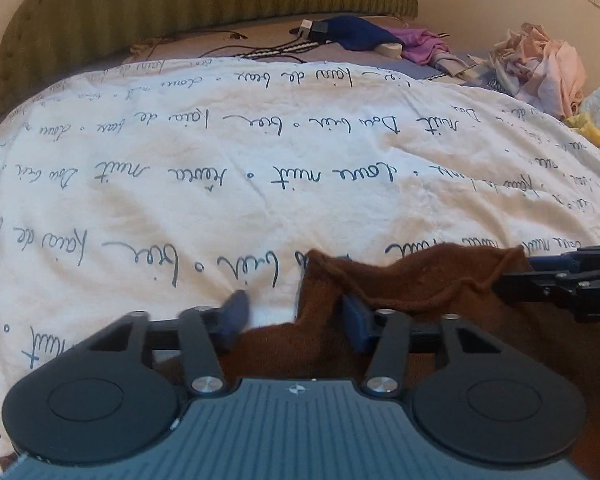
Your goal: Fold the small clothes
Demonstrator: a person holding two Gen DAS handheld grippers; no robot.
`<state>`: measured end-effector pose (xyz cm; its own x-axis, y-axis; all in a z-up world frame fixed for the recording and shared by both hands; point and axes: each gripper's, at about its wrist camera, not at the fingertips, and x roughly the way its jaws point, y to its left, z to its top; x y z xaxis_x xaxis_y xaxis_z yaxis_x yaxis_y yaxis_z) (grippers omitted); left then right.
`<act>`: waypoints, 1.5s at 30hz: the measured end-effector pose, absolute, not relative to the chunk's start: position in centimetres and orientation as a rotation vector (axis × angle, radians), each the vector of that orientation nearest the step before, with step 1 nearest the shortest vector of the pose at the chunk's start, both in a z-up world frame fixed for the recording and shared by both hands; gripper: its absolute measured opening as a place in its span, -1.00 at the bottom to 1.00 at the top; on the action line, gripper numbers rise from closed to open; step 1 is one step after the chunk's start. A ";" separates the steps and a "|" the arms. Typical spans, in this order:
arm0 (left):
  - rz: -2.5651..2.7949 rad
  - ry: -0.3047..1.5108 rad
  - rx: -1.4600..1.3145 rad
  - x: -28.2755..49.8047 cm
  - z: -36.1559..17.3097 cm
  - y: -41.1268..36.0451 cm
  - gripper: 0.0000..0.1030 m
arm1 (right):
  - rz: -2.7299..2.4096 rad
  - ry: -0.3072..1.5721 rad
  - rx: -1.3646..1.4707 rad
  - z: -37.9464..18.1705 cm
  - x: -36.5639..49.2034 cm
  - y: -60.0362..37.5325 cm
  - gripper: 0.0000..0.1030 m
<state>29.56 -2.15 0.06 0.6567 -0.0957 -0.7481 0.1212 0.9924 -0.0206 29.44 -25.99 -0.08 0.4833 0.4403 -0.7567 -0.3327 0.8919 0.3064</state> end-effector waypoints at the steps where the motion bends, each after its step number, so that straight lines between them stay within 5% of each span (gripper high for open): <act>1: -0.133 0.838 0.039 29.7 0.3 -2.5 -0.85 | 0.481 0.959 0.134 0.0 29.5 -26.1 -0.95; 11: -0.049 0.727 0.213 29.1 -0.3 -5.0 -0.84 | 0.446 0.879 0.191 -1.0 29.3 -27.1 -0.92; 17: -0.122 0.627 0.055 24.3 4.1 -1.7 -0.65 | 0.460 0.765 0.312 3.4 24.8 -29.7 -0.81; 19: -0.151 0.642 0.017 22.9 4.0 -1.1 -0.30 | 0.477 0.778 0.306 3.7 23.4 -29.4 -0.81; 21: -0.170 0.678 0.025 22.5 2.8 -1.6 -0.20 | 0.480 0.818 0.257 2.6 22.8 -28.4 -0.81; 29: -0.094 0.680 0.104 23.0 -1.3 -2.3 -0.07 | 0.459 0.802 0.417 -2.9 22.6 -31.1 -0.83; 34: -0.053 0.628 0.096 20.0 1.5 -1.6 -0.08 | 0.340 0.813 0.434 1.5 20.3 -31.3 -0.73; 36: -0.108 0.592 0.032 16.4 3.3 -0.2 0.11 | 0.416 0.759 0.438 3.4 17.4 -31.7 -0.73; 37: -0.131 0.578 0.004 14.8 3.8 0.5 0.37 | 0.438 0.747 0.423 4.0 15.6 -31.7 -0.56; 40: -0.182 0.578 -0.059 10.9 3.9 1.6 0.52 | 0.429 0.773 0.373 3.8 12.5 -30.9 0.12; 45: -0.081 0.725 -0.001 12.3 -0.1 0.4 0.48 | 0.327 0.803 0.381 0.2 12.6 -31.1 0.17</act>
<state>12.27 0.43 -0.09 0.7455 -0.0749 -0.6623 0.0740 0.9968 -0.0295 12.59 -31.11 0.21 0.6512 0.4225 -0.6305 -0.1386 0.8829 0.4486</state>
